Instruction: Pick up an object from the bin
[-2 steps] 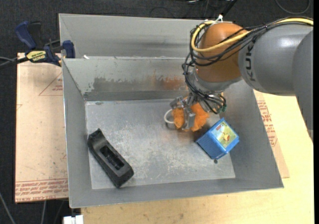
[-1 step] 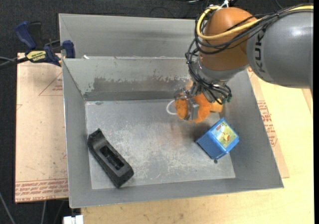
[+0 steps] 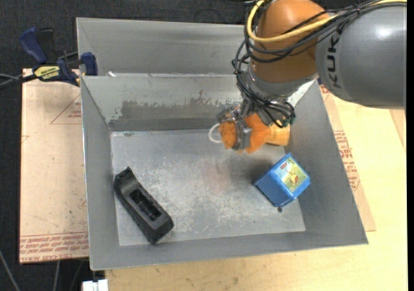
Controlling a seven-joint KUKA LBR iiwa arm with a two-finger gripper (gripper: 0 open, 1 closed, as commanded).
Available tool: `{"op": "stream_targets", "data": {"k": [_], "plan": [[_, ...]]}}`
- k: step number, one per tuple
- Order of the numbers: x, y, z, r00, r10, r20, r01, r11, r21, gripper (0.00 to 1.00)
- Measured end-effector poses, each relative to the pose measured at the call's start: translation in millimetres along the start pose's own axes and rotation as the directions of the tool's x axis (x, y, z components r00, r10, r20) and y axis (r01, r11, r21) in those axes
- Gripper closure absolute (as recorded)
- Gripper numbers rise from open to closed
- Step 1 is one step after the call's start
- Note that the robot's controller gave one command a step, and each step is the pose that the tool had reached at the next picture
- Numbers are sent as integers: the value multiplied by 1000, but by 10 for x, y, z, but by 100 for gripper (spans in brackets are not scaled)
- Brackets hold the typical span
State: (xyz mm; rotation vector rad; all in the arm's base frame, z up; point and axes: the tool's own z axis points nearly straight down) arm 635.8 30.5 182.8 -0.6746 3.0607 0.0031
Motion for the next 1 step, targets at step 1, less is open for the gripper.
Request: {"op": "stream_targets", "data": {"k": [1], "plan": [[16, -175, -962, 1000, 30, 2, -30, 1000, -1, 100]]}}
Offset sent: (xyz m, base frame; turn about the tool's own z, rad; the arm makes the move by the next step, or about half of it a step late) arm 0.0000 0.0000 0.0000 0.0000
